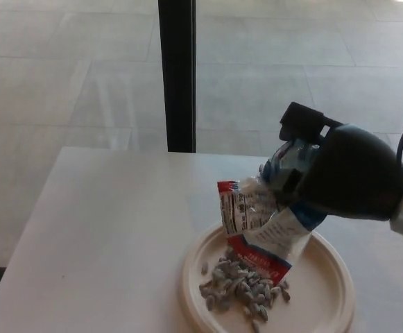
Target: The robot uses its right hand to pick up a bag of sunflower seeds kept in the middle of the desk and tilts it over a plate kept next to it to pour out a few seeds and then puts the bag of seeds back on the desk
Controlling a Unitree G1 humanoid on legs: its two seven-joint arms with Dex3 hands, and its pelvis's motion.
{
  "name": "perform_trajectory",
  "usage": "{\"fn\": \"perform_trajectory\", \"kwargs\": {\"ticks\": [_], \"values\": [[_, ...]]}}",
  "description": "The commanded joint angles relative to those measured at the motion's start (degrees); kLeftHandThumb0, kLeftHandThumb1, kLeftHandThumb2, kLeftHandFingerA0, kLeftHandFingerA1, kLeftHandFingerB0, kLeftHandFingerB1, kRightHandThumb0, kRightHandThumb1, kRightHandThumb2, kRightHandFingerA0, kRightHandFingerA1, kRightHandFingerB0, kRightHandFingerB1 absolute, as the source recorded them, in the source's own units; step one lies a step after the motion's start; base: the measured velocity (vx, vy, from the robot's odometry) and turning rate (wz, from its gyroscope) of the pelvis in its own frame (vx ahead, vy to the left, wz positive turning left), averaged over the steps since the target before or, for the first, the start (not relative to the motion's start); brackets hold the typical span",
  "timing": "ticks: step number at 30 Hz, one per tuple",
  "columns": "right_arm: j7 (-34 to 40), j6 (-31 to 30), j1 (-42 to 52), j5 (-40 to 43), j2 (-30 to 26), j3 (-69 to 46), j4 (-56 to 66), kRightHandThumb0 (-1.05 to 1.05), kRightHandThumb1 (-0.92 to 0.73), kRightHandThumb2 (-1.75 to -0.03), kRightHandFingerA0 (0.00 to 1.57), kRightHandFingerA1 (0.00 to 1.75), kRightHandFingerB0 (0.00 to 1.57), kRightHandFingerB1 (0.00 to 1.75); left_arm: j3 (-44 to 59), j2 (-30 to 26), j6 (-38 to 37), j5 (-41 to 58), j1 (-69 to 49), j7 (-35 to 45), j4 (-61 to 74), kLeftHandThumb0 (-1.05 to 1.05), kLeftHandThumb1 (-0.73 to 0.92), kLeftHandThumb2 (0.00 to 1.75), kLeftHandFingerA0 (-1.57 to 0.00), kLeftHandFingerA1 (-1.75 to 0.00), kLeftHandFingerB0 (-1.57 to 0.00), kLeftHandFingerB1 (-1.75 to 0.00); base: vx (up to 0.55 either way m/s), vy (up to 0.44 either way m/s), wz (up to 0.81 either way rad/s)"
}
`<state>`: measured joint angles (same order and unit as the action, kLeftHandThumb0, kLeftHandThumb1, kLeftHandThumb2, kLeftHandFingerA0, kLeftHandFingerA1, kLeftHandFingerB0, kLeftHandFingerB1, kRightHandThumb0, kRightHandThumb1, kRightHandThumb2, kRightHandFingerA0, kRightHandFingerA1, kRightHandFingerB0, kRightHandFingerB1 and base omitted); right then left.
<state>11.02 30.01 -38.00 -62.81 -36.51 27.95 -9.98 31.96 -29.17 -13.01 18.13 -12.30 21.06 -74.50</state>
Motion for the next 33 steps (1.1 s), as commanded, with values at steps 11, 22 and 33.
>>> {"fn": "perform_trajectory", "kwargs": {"ticks": [11,22,33], "values": [[-9.66,-14.01,20.77,14.68,5.04,-14.15,-1.84,-0.32,-0.55,-0.58,0.88,1.71,0.92,0.70,-0.49,0.30,-1.16,-0.78,-1.25,-1.38,-0.06,-0.83,0.65,1.07,-0.49,-0.64,-0.40,-0.52,0.00,0.000,0.00],[-13.29,-21.46,28.97,26.66,14.04,-22.45,0.41,-0.20,-0.59,-1.11,0.95,1.47,0.95,1.12,0.24,1.34,-0.45,0.00,-1.45,-1.17,-0.51,-0.85,0.63,1.05,-0.46,-0.61,-0.41,-0.52,0.00,0.000,0.00],[-7.20,-15.51,36.81,38.03,27.07,-27.45,-2.84,-0.26,-0.76,-0.71,0.91,1.63,0.70,0.59,0.72,2.02,-0.11,0.32,-2.21,-1.38,-0.44,-0.84,0.63,1.05,-0.46,-0.62,-0.41,-0.52,0.00,0.000,0.00]]}}
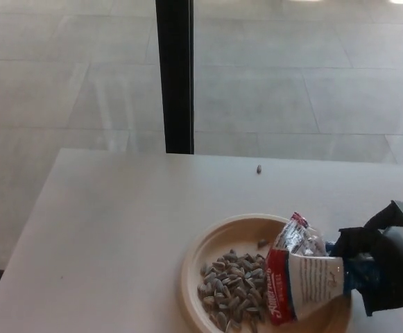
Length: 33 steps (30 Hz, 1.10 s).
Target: The robot uses its right hand to pick up a bag of sunflower seeds kept in the middle of the desk and tilts it over a plate kept next to it to pour out a few seeds and then puts the bag of seeds back on the desk
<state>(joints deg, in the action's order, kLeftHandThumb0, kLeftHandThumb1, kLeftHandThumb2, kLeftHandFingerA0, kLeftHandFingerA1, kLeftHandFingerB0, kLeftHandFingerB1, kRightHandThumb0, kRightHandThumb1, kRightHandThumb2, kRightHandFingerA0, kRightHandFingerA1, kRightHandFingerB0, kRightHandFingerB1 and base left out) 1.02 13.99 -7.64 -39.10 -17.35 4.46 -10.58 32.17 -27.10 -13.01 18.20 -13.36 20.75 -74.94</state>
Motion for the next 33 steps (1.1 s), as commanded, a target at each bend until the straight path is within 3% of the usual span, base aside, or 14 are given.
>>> {"fn": "perform_trajectory", "kwargs": {"ticks": [1,2,10,16,17,18,19,22,23,25,26,31,32,33], "values": [[3.03,1.08,6.75,15.03,8.57,-4.40,-2.80,-0.26,-0.76,-0.71,0.91,1.63,0.70,0.59,0.67,-0.02,-0.05,0.43,-1.17,-0.96,0.01,-0.84,0.63,1.05,-0.46,-0.62,-0.41,-0.52,0.00,0.000,0.00],[2.22,2.13,7.34,17.17,9.38,-5.22,-3.85,-0.30,-0.77,-0.68,0.87,1.64,0.62,0.52,0.61,-0.03,-0.06,0.35,-1.21,-1.11,0.06,-0.85,0.81,0.65,-0.51,-0.56,-0.46,-0.39,0.00,0.000,0.00],[1.00,4.43,10.62,19.83,10.52,-8.63,-9.07,-0.46,-0.68,-0.60,0.63,1.30,0.30,0.41,0.06,-0.10,-1.08,-0.41,-1.79,-1.71,0.14,-0.88,0.82,0.65,-0.51,-0.58,-0.45,-0.40,0.00,0.000,0.00],[-0.15,3.73,11.00,16.14,6.51,-7.06,-10.67,-0.67,-0.50,-0.87,0.22,0.70,0.02,0.42,0.18,-0.28,-0.76,-0.30,-1.86,-1.41,0.04,-0.86,0.82,0.65,-0.51,-0.58,-0.45,-0.40,0.00,0.000,0.00],[-1.19,3.72,11.37,16.54,5.51,-6.97,-10.78,-0.76,-0.46,-0.86,0.00,0.50,0.08,0.25,0.28,-0.35,-0.50,-0.21,-1.73,-1.26,-0.16,-0.84,0.65,1.07,-0.47,-0.64,-0.38,-0.52,0.00,0.000,0.00],[-1.12,3.74,11.27,16.72,5.30,-6.73,-10.87,-0.76,-0.46,-0.86,0.00,0.50,0.08,0.25,0.31,-0.27,-0.50,-0.17,-1.78,-1.27,-0.17,-0.84,0.65,1.07,-0.47,-0.64,-0.38,-0.52,0.00,0.000,0.00],[-1.57,3.28,11.31,16.20,4.39,-6.21,-10.82,-0.93,-0.54,-0.87,0.00,0.07,0.00,0.10,0.40,-0.19,-0.32,-0.09,-1.76,-1.64,-0.17,-0.87,0.82,0.65,-0.51,-0.58,-0.45,-0.40,0.00,0.000,0.00],[-1.53,3.41,11.52,16.03,3.14,-5.01,-10.28,-0.91,-0.53,-0.90,0.00,0.12,0.00,0.08,0.54,-0.06,-0.53,0.08,-1.94,-1.49,0.11,-0.86,0.64,1.07,-0.48,-0.65,-0.39,-0.52,0.00,0.000,0.00],[-1.25,4.12,11.58,15.88,2.63,-4.53,-10.11,-0.96,-0.55,-0.91,0.00,0.08,0.00,0.04,0.80,-0.01,-0.21,0.34,-1.91,-1.40,-0.02,-0.88,0.81,0.65,-0.50,-0.58,-0.47,-0.41,0.00,0.000,0.00],[-0.95,4.57,11.70,15.50,1.89,-3.72,-9.49,-0.99,-0.57,-0.91,0.00,0.07,0.00,0.00,1.01,0.05,-0.04,0.48,-1.88,-1.46,-0.16,-0.88,0.81,0.65,-0.51,-0.60,-0.47,-0.42,0.00,0.000,0.00],[-0.91,5.07,11.65,15.09,1.42,-3.24,-9.04,-0.98,-0.56,-0.92,0.00,0.07,0.00,0.00,1.20,0.04,0.10,0.68,-1.96,-1.02,-0.18,-0.87,0.61,1.04,-0.47,-0.64,-0.42,-0.53,0.00,0.000,0.00],[-1.56,5.62,11.16,15.20,-0.27,-1.58,-7.14,-0.91,-0.49,-0.84,0.00,0.01,0.00,0.07,0.03,-0.08,-0.43,-0.76,-2.18,-2.08,-0.32,-0.86,0.64,1.06,-0.48,-0.62,-0.39,-0.50,0.00,0.000,0.00],[-1.54,5.75,11.14,15.26,-0.52,-1.38,-6.95,-0.93,-0.51,-0.86,0.00,0.00,0.00,0.05,0.04,-0.05,-0.47,-0.69,-2.18,-2.06,-0.32,-0.89,0.81,0.65,-0.51,-0.55,-0.45,-0.38,0.00,0.000,0.00],[-1.55,6.61,11.04,15.25,-1.06,-1.15,-6.54,-0.93,-0.51,-0.85,0.00,0.00,0.00,0.05,0.04,0.03,-0.68,-0.70,-2.21,-2.17,-0.39,-0.90,0.81,0.64,-0.52,-0.54,-0.44,-0.38,0.00,0.000,0.00]]}}
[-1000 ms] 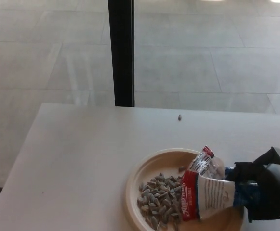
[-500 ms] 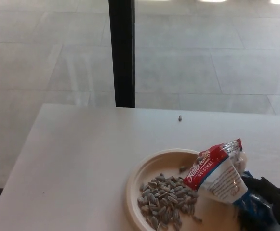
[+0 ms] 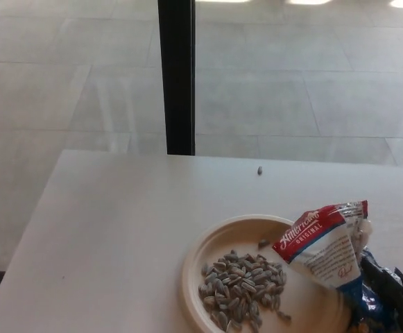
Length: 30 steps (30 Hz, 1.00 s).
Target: The robot uses its right hand to pick up a bag of sunflower seeds kept in the middle of the desk and tilts it over a plate kept next to it to pour out a few seeds and then puts the bag of seeds back on the desk
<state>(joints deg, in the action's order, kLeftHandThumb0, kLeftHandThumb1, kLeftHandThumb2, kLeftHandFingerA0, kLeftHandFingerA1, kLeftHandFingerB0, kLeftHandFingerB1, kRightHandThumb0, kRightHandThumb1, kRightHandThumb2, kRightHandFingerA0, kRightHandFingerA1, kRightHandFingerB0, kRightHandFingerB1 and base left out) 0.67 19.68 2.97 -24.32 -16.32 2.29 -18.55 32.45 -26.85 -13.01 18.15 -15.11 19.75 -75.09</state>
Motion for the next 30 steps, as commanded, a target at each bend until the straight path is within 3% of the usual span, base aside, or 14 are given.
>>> {"fn": "perform_trajectory", "kwargs": {"ticks": [1,8,9,10,12,13,15,18,20,22,23,25,28,30], "values": [[-1.07,1.44,0.38,0.50,-2.42,1.15,1.61,-0.95,-0.52,-0.86,0.00,0.00,0.00,0.05,-0.24,-0.21,-0.65,-0.63,-0.43,-1.19,-0.29,-0.89,0.81,0.65,-0.52,-0.54,-0.44,-0.38,0.00,0.000,0.00],[0.49,4.53,0.23,1.21,-5.11,0.49,4.42,-1.05,-0.61,-0.97,0.00,0.07,0.00,0.00,-0.28,-0.26,-0.58,-0.54,-0.44,-1.08,-0.30,-0.86,0.82,0.65,-0.51,-0.55,-0.45,-0.39,0.00,0.000,0.00],[0.81,4.46,0.31,0.97,-5.68,-0.04,5.36,-1.05,-0.62,-0.98,0.00,0.10,0.00,0.02,-0.29,-0.22,-0.77,-0.54,-0.52,-1.10,-0.23,-0.85,0.65,1.06,-0.48,-0.62,-0.38,-0.51,0.00,0.000,0.00],[-0.16,4.51,0.17,2.43,-6.39,-1.02,6.24,-0.94,-0.73,-0.64,0.00,0.00,0.00,0.00,-0.42,-0.15,-0.95,-0.63,-0.62,-1.28,-0.04,-0.87,0.65,1.07,-0.47,-0.63,-0.37,-0.51,0.00,0.000,0.00],[-1.76,4.57,0.01,4.58,-7.37,-2.63,7.63,-0.94,-0.73,-0.64,0.00,0.00,0.00,0.00,-0.64,-0.05,-1.22,-0.75,-0.78,-1.57,0.24,-0.87,0.65,1.07,-0.47,-0.63,-0.37,-0.51,0.00,0.000,0.00],[-2.96,3.86,-0.07,6.00,-7.96,-3.69,8.93,-0.95,-0.75,-0.64,0.00,0.00,0.00,0.00,-0.84,-0.02,-1.30,-0.86,-0.80,-1.96,0.48,-0.89,0.83,0.65,-0.50,-0.57,-0.44,-0.41,0.00,0.000,0.00],[-6.82,2.13,0.33,12.57,-9.10,-6.93,12.92,-0.98,-0.62,-0.93,0.00,0.00,0.00,0.00,-0.91,-0.24,-1.09,-0.82,-0.99,-1.44,0.35,-0.88,0.83,0.65,-0.47,-0.55,-0.42,-0.40,0.00,0.000,0.00],[-10.19,-0.27,0.71,17.86,-11.37,-11.35,17.13,-1.04,-0.85,-0.66,0.00,0.00,0.00,0.00,-0.45,-0.36,-0.28,-0.30,-0.85,-1.03,0.01,-0.87,0.82,0.65,-0.47,-0.55,-0.44,-0.39,0.00,0.000,0.00],[-11.77,-1.44,1.16,20.69,-11.88,-13.28,18.65,-0.99,-0.66,-0.99,0.00,0.00,0.00,0.00,-0.45,-0.35,0.20,-0.34,-0.53,-1.54,-0.21,-0.86,0.63,1.05,-0.45,-0.62,-0.41,-0.51,0.00,0.000,0.00],[-14.67,-4.00,3.92,25.42,-15.69,-19.71,21.82,-0.97,-0.89,-0.67,0.00,0.00,0.00,0.00,-0.23,-0.27,0.22,-0.09,-0.48,-1.30,-0.22,-0.87,0.82,0.65,-0.46,-0.55,-0.43,-0.39,0.00,0.000,0.00],[-15.38,-3.43,4.92,26.46,-16.90,-21.84,21.27,-1.05,-0.77,-1.17,0.00,0.16,0.00,0.01,-0.22,-0.21,0.02,-0.04,-0.56,-1.25,-0.02,-0.86,0.82,0.65,-0.48,-0.56,-0.46,-0.40,0.00,0.000,0.00],[-16.07,-1.72,6.64,27.50,-18.43,-25.27,19.90,-1.04,-0.79,-1.19,0.00,0.16,0.00,0.00,-0.26,-0.32,-0.26,-0.10,-0.67,-1.31,0.13,-0.86,0.82,0.64,-0.49,-0.56,-0.46,-0.40,0.00,0.000,0.00],[-17.32,-1.81,9.27,30.78,-19.56,-31.24,17.46,-0.99,-0.77,-1.19,0.00,0.19,0.03,0.09,-0.49,-0.49,-0.23,-0.47,-0.53,-1.90,-0.06,-0.84,0.64,1.05,-0.46,-0.62,-0.40,-0.52,0.00,0.000,0.00],[-16.61,-3.41,11.53,32.73,-19.52,-36.88,15.63,-1.05,-0.78,-1.16,0.00,0.16,0.12,0.11,-0.51,-0.49,0.28,-0.52,-0.04,-2.44,-0.27,-0.87,0.81,0.65,-0.53,-0.57,-0.48,-0.40,0.00,0.000,0.00]]}}
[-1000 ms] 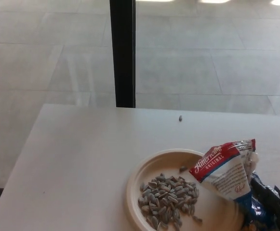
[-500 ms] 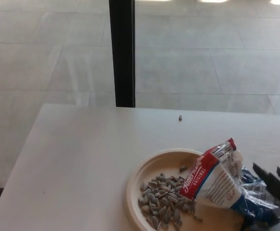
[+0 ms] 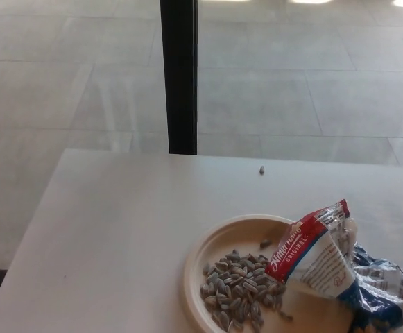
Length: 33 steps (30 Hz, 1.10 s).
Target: The robot uses its right hand to pick up a bag of sunflower seeds kept in the middle of the desk and tilts it over a plate kept next to it to pour out a few seeds and then puts the bag of seeds back on the desk
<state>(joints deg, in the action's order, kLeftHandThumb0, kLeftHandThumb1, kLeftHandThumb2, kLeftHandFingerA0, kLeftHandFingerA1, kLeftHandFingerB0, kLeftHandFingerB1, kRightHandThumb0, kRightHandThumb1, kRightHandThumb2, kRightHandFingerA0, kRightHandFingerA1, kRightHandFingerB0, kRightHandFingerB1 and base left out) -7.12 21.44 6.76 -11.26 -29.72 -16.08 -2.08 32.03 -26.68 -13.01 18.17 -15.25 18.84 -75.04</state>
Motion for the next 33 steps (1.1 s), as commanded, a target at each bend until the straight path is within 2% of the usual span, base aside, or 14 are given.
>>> {"fn": "perform_trajectory", "kwargs": {"ticks": [1,5,6,7,17,18,20,22,23,25,26,29,32,33], "values": [[-9.53,-5.65,8.76,25.19,-5.43,-24.76,-6.96,-0.96,-0.79,-1.13,0.00,0.21,0.00,0.17,-0.04,-0.66,0.54,-0.46,0.24,-1.61,-0.30,-0.87,0.81,0.65,-0.53,-0.58,-0.47,-0.41,0.00,0.000,0.00],[-7.56,-6.15,6.42,33.59,-4.04,-36.77,-22.82,-1.05,-0.78,-1.11,0.00,0.07,0.08,0.25,0.55,-0.27,0.47,0.26,0.02,-1.22,-0.10,-0.88,0.80,0.64,-0.53,-0.59,-0.50,-0.43,0.00,0.000,0.00],[-6.82,-7.62,6.34,35.24,-3.53,-39.03,-23.64,-1.03,-0.77,-1.09,0.00,0.13,0.08,0.33,0.63,-0.25,0.46,0.32,0.02,-1.17,-0.17,-0.86,0.61,1.05,-0.49,-0.64,-0.44,-0.54,0.00,0.000,0.00],[-6.77,-7.73,6.09,37.21,-2.89,-41.11,-25.25,-0.99,-0.75,-1.05,0.00,0.16,0.10,0.23,0.69,-0.22,0.35,0.36,-0.05,-1.08,-0.20,-0.89,0.80,0.64,-0.50,-0.57,-0.49,-0.42,0.00,0.000,0.00],[7.68,-7.31,3.89,39.08,0.12,-52.50,-59.27,-1.05,-0.75,-1.12,0.00,0.09,0.00,0.06,1.35,-0.08,0.15,0.94,-0.11,0.10,-0.08,-0.93,0.63,0.84,-0.47,-0.59,-0.44,-0.47,0.00,0.000,0.00],[9.21,-8.21,3.61,39.27,0.38,-53.08,-60.24,-0.86,-0.90,-0.69,0.00,0.03,0.00,0.22,1.38,-0.04,0.19,0.97,-0.15,0.08,-0.05,-0.88,0.80,0.64,-0.50,-0.55,-0.47,-0.40,0.00,0.000,0.00],[11.42,-9.45,3.16,39.76,1.44,-54.01,-60.08,-1.03,-0.86,-1.15,0.00,0.15,0.00,0.00,1.35,-0.05,0.24,0.93,-0.23,-0.03,-0.01,-0.87,0.81,0.64,-0.50,-0.55,-0.47,-0.40,0.00,0.000,0.00],[12.23,-10.55,4.10,41.83,5.49,-56.06,-57.35,-0.97,-0.83,-1.15,0.00,0.24,0.05,0.05,0.66,0.13,-0.20,0.11,-0.89,-0.30,-0.09,-0.86,0.63,1.05,-0.45,-0.61,-0.39,-0.52,0.00,0.000,0.00],[14.34,-14.20,7.29,40.32,11.49,-54.25,-47.14,-0.79,-0.91,-0.83,0.00,0.00,0.00,0.08,0.26,-0.11,-0.02,-0.35,-1.17,-0.31,-0.20,-0.87,0.84,0.65,-0.44,-0.55,-0.41,-0.40,0.00,0.000,0.00],[15.07,-18.13,11.34,36.56,15.42,-51.89,-40.81,-1.00,-0.90,-1.14,0.00,0.21,0.00,0.06,0.69,-0.16,0.64,0.18,-1.81,0.03,-0.10,-0.85,0.82,0.65,-0.46,-0.59,-0.45,-0.41,0.00,0.000,0.00],[14.41,-18.12,11.66,35.61,14.56,-51.90,-43.08,-0.83,-0.92,-0.69,0.00,0.13,0.00,0.20,0.84,-0.02,0.87,0.34,-2.07,-0.17,-0.19,-0.86,0.80,0.64,-0.48,-0.59,-0.46,-0.42,0.00,0.000,0.00],[5.87,-15.62,15.01,35.25,16.42,-50.95,-46.23,-0.95,-0.73,-1.07,0.02,0.59,0.00,0.21,0.42,0.08,2.60,-0.33,-4.03,-1.58,-1.12,-0.91,0.62,0.83,-0.48,-0.63,-0.37,-0.49,0.00,0.000,0.00],[1.91,-17.51,13.85,37.35,14.47,-52.91,-53.57,-0.94,-0.72,-1.06,0.00,0.36,0.00,0.14,-0.53,-0.18,2.86,-1.49,-5.06,-2.70,-1.43,-0.89,0.79,0.64,-0.49,-0.56,-0.40,-0.41,0.00,0.000,0.00],[1.74,-17.47,12.53,36.62,11.91,-53.09,-60.89,-1.00,-0.72,-1.03,0.00,0.28,0.00,0.06,-0.92,-0.23,2.85,-1.98,-5.50,-3.35,-1.58,-0.85,0.62,1.03,-0.42,-0.61,-0.32,-0.51,0.00,0.000,0.00]]}}
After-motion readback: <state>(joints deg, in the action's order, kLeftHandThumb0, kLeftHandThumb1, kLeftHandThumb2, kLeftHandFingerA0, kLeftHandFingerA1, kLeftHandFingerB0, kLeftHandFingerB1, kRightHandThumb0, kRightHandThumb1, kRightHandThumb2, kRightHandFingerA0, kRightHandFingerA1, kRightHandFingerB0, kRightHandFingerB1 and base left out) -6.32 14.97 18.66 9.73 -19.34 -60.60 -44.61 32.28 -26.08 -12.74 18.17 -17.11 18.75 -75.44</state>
